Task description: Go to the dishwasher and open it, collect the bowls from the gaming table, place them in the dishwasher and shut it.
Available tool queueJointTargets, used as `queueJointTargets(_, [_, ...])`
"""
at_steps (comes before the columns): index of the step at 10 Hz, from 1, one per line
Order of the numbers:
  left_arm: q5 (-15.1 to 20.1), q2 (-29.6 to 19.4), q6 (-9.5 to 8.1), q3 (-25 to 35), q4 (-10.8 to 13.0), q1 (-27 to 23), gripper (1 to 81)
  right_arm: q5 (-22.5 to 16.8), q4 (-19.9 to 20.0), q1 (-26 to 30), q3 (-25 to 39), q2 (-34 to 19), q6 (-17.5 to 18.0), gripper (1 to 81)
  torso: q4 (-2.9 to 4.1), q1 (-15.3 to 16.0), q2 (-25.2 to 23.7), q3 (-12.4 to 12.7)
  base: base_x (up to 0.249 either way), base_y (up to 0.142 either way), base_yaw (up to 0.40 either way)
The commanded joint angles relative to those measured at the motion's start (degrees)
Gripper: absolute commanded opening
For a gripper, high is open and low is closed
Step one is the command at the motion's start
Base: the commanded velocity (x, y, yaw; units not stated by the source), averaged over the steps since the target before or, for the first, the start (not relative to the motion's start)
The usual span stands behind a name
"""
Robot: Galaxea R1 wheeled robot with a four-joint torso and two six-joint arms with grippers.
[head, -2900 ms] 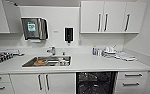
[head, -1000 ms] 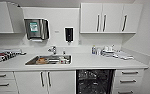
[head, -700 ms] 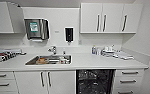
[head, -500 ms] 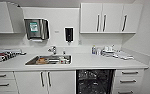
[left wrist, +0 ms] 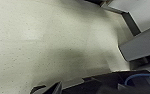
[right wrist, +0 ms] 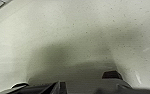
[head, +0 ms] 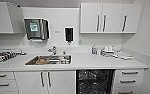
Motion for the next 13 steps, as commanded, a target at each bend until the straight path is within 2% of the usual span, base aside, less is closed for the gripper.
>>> queueJointTargets(1, [1.04, 6.21, -0.59, -8.66, 0.09, -0.49, 81.1, -1.74, -2.3, 2.21, -3.11, 2.83, -0.49, 81.1, 0.0, 0.0, 0.0, 0.0, 0.0, 0.0, 0.0])
queueJointTargets(5, [1.75, 13.33, -0.5, -18.95, 0.79, 0.39, 81.1, -0.6, -3.97, -1.13, -10.75, 10.02, -0.49, 81.1, 0.0, 0.0, 0.0, 0.0, 0.0, 0.0, 0.0])
queueJointTargets(8, [5.7, 15.27, -0.42, -19.65, 0.97, 0.31, 81.1, 0.19, -4.32, -2.8, -13.66, 13.2, -0.58, 81.1, 0.0, 0.0, 0.0, 0.02, 0.0, 0.0, 0.0])
queueJointTargets(12, [5.7, 15.88, -0.42, -20.17, 0.97, 0.39, 81.1, 1.16, -4.23, -3.5, -13.92, 14.17, -0.49, 81.1, 0.0, -0.02, 0.0, 0.05, 0.0, 0.0, 0.0])
queueJointTargets(13, [5.71, 16.15, -0.06, -20.53, 0.97, 0.31, 81.1, 1.16, -4.32, -3.41, -14.1, 14.17, -0.41, 81.1, 0.0, -3.69, 5.73, 0.05, 0.0, 0.0, 0.0])
